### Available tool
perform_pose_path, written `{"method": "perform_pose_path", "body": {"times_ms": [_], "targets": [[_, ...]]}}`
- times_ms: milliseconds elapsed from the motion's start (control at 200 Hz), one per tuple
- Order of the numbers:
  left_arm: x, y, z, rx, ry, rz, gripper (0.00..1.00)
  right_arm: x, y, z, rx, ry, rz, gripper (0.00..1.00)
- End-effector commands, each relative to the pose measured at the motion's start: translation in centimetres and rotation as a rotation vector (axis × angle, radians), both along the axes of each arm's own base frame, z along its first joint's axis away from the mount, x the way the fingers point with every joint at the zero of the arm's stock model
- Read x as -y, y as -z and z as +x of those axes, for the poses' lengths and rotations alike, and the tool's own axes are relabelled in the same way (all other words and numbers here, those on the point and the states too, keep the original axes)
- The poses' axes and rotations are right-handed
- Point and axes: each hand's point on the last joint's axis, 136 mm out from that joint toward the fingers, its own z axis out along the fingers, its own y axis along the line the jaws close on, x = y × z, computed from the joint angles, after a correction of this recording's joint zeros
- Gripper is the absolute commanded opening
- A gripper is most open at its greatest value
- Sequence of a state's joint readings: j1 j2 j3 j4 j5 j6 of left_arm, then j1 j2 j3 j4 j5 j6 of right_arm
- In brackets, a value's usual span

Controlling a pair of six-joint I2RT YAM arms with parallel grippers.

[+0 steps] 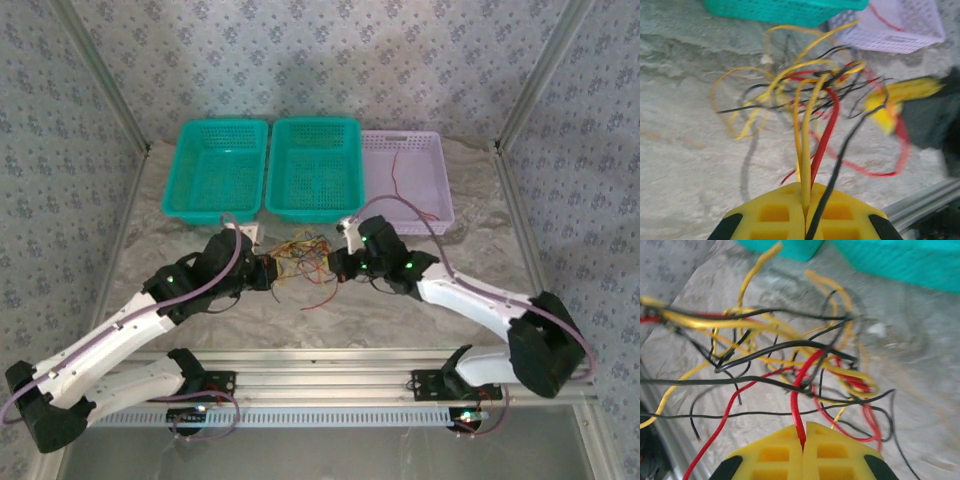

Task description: Untangle the cables

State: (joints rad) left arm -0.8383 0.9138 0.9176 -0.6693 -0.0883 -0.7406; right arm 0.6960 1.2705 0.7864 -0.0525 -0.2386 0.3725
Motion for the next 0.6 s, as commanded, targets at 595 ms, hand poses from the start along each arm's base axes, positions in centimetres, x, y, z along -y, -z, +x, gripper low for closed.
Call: {"method": "perform_pose_path", "body": {"times_ms": [595], "targets": [[-13.5, -2.9, -2.2, -0.020, -0.249, 0.351, 0.00, 28.0, -7.1, 4.0, -0.020, 0.991, 0.248, 0.00]]}}
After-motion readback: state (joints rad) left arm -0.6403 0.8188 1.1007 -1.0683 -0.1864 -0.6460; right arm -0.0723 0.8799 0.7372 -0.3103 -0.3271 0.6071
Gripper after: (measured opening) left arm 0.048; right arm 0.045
